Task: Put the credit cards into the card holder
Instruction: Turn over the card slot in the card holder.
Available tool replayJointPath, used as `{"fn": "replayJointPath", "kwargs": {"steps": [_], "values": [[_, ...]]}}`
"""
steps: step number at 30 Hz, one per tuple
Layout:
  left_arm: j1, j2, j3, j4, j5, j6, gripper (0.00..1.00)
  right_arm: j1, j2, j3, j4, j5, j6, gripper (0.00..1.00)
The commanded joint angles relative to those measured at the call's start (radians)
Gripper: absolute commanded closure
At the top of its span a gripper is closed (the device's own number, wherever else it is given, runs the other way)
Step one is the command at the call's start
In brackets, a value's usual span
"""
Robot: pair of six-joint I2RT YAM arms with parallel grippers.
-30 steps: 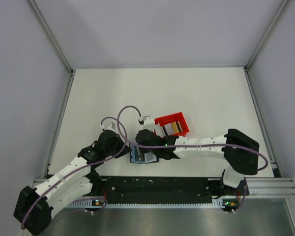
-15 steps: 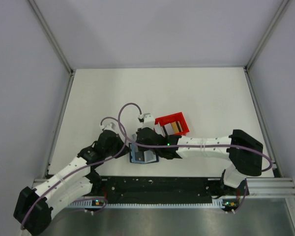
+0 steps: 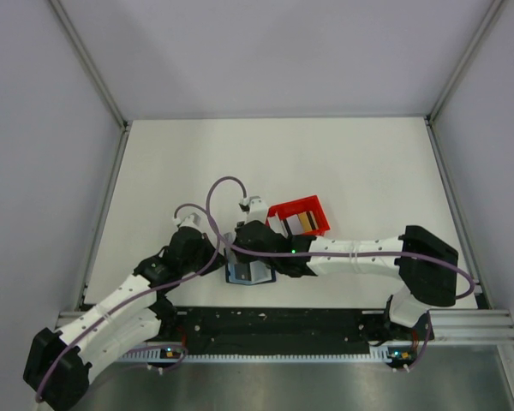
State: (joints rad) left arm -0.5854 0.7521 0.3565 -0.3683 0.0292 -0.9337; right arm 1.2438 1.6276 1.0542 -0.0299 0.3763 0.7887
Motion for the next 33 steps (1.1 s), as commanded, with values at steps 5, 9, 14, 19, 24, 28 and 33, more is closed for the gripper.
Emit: {"fn": "replayJointPath", "kwargs": {"steps": [5,9,14,19,24,28,33], "values": [[-0.005,-0.019,0.015,0.017,-0.018,-0.002,1.00,0.017,-0.014,-0.005,0.033,0.007,0.024,1.00],[-0.005,-0.022,0.013,0.009,-0.020,-0.002,1.00,0.016,-0.031,-0.029,0.033,0.038,0.032,1.00],[-0.005,-0.025,0.012,0.008,-0.018,-0.001,1.00,0.019,-0.037,-0.036,0.033,0.046,0.034,1.00],[-0.004,-0.025,0.013,0.008,-0.020,-0.004,1.00,0.017,-0.020,-0.031,0.036,0.029,0.035,1.00],[-0.005,-0.027,0.010,0.006,-0.018,-0.004,1.00,0.017,-0.011,-0.022,0.042,0.019,0.030,1.00],[-0.005,-0.027,0.010,0.009,-0.020,-0.004,1.00,0.017,0.006,-0.023,0.044,0.009,0.035,1.00],[-0.005,-0.030,0.009,0.011,-0.017,-0.004,1.00,0.016,0.009,-0.023,0.053,0.007,0.032,1.00]]}}
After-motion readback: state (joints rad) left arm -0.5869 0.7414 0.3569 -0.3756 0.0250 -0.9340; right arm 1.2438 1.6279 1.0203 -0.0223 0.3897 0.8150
